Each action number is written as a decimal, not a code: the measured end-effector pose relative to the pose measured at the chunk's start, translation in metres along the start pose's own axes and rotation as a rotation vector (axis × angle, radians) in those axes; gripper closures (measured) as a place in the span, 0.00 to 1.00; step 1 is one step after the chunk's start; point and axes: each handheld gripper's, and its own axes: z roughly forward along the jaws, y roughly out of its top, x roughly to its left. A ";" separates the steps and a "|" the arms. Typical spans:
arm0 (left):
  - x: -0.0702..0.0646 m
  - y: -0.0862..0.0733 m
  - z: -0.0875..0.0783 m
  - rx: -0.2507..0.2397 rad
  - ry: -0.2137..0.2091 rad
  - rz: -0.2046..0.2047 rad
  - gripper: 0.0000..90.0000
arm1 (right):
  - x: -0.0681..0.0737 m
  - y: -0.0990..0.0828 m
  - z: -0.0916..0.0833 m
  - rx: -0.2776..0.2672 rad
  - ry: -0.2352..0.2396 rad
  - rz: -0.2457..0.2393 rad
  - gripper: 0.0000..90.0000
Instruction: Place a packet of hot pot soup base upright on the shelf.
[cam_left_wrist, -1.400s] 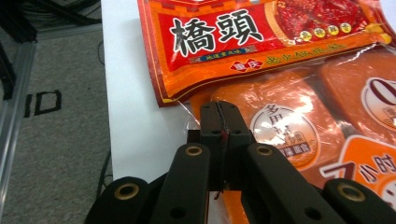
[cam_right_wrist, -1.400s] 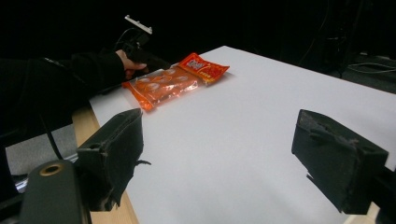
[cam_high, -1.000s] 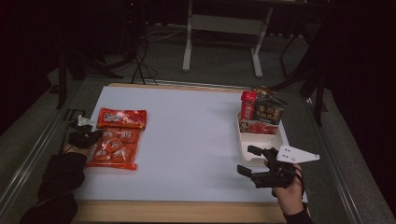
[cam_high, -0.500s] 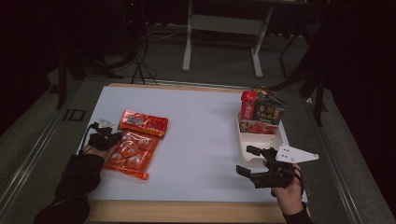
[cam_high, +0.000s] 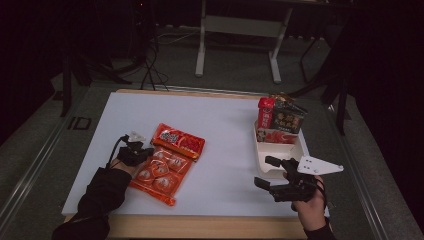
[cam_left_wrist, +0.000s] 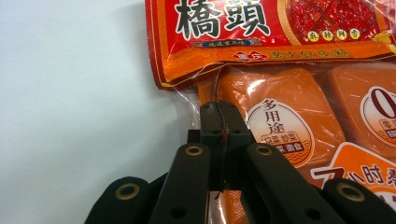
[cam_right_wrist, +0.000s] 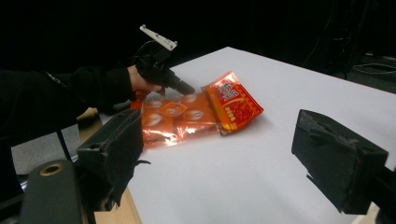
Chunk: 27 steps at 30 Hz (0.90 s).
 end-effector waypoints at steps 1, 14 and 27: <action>-0.002 0.000 0.000 0.002 -0.001 0.009 1.00 | 0.000 0.000 0.000 0.001 0.000 0.000 0.18; 0.011 -0.012 -0.027 0.056 -0.055 0.084 1.00 | 0.000 0.000 -0.001 0.000 -0.002 0.003 0.18; -0.001 -0.027 -0.033 0.056 -0.085 0.066 1.00 | 0.003 0.001 0.001 0.001 0.002 -0.002 0.18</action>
